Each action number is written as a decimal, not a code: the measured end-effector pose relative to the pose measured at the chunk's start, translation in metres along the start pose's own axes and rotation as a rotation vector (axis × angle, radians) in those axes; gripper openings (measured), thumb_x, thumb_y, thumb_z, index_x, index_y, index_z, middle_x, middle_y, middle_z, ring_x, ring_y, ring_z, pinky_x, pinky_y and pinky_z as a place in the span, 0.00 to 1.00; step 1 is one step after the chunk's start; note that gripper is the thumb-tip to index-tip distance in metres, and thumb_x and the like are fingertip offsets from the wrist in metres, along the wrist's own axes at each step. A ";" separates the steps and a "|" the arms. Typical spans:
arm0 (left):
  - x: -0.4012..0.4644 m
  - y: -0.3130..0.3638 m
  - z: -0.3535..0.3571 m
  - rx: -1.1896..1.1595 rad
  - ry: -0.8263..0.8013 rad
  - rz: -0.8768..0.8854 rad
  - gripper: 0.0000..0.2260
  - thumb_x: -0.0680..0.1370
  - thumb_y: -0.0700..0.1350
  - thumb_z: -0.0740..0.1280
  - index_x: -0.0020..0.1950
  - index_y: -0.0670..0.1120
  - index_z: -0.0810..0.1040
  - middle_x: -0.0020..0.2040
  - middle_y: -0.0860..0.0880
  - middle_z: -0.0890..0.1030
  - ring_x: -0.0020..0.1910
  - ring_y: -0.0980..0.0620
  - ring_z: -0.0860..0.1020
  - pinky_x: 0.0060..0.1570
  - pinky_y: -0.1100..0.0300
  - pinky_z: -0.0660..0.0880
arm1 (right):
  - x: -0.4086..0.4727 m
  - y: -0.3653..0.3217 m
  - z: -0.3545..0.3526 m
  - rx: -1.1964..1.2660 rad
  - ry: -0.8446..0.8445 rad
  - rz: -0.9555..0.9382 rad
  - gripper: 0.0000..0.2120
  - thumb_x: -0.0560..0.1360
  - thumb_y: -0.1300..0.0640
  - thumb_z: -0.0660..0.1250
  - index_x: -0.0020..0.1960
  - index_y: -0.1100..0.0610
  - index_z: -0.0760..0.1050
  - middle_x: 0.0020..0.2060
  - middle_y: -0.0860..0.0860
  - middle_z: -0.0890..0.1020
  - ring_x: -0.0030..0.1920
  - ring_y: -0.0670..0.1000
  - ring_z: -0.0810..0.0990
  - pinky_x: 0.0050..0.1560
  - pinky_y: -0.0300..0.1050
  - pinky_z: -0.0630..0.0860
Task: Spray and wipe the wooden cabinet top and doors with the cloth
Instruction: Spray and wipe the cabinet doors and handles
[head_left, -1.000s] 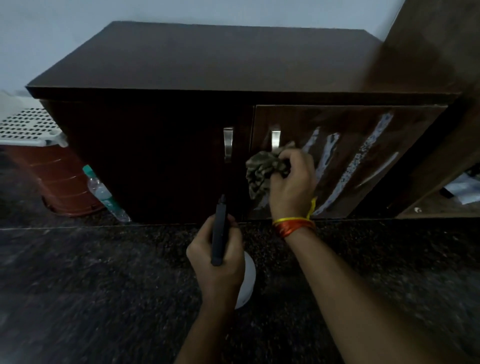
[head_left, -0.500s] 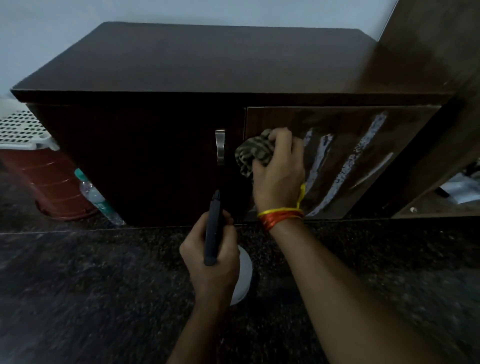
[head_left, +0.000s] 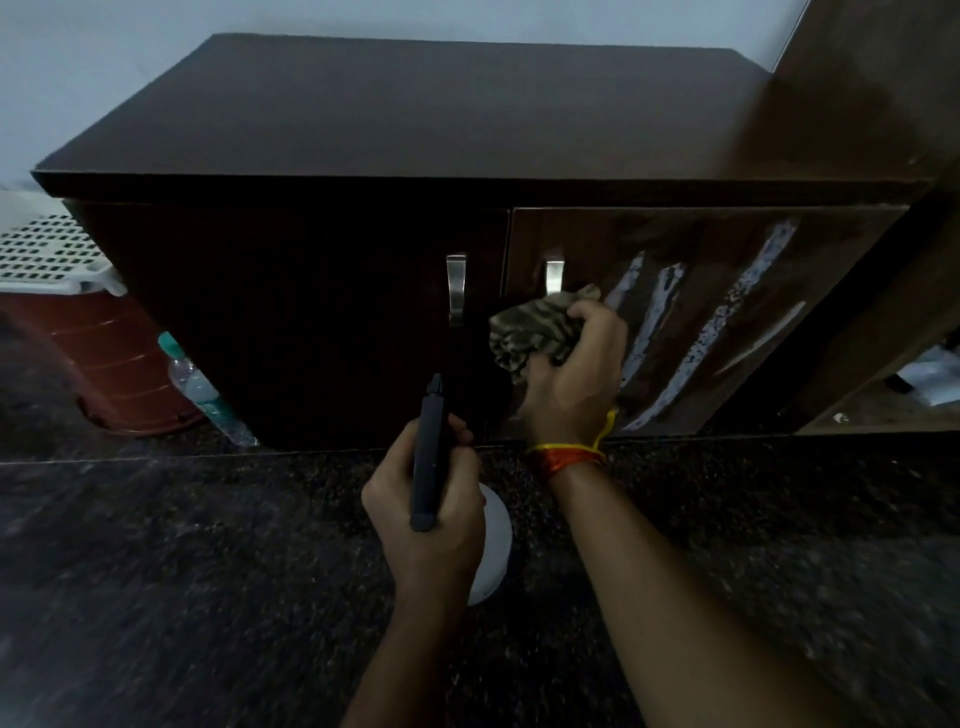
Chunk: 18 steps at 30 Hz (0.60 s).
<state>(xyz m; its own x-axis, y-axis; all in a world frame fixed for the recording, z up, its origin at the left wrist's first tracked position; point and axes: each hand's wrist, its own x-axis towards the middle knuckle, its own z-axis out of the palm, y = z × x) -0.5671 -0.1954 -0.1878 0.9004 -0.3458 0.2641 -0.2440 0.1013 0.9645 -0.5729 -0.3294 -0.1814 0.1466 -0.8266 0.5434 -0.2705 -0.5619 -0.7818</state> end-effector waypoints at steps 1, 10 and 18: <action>0.000 0.001 -0.001 -0.007 -0.001 0.005 0.06 0.72 0.51 0.62 0.41 0.53 0.78 0.31 0.42 0.75 0.24 0.45 0.70 0.24 0.54 0.68 | -0.003 0.004 0.000 -0.013 0.002 0.054 0.18 0.65 0.73 0.65 0.54 0.64 0.72 0.53 0.61 0.73 0.53 0.53 0.73 0.50 0.26 0.63; 0.007 -0.008 -0.001 0.020 0.018 -0.004 0.06 0.74 0.42 0.64 0.40 0.52 0.77 0.27 0.49 0.72 0.24 0.53 0.70 0.26 0.60 0.68 | 0.014 -0.011 0.015 0.389 0.128 0.630 0.25 0.66 0.65 0.68 0.62 0.55 0.71 0.61 0.58 0.73 0.54 0.55 0.78 0.54 0.51 0.79; 0.015 -0.012 -0.004 0.017 0.010 0.014 0.05 0.73 0.41 0.63 0.40 0.49 0.77 0.28 0.44 0.73 0.24 0.46 0.69 0.24 0.58 0.67 | -0.004 0.025 0.024 0.164 0.205 0.624 0.17 0.68 0.67 0.71 0.56 0.62 0.76 0.53 0.59 0.78 0.50 0.57 0.78 0.46 0.30 0.70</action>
<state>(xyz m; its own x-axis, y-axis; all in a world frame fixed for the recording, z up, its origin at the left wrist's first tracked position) -0.5498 -0.1982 -0.1957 0.9004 -0.3351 0.2773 -0.2623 0.0902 0.9608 -0.5574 -0.3407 -0.2109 -0.1783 -0.9839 0.0096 -0.0957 0.0077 -0.9954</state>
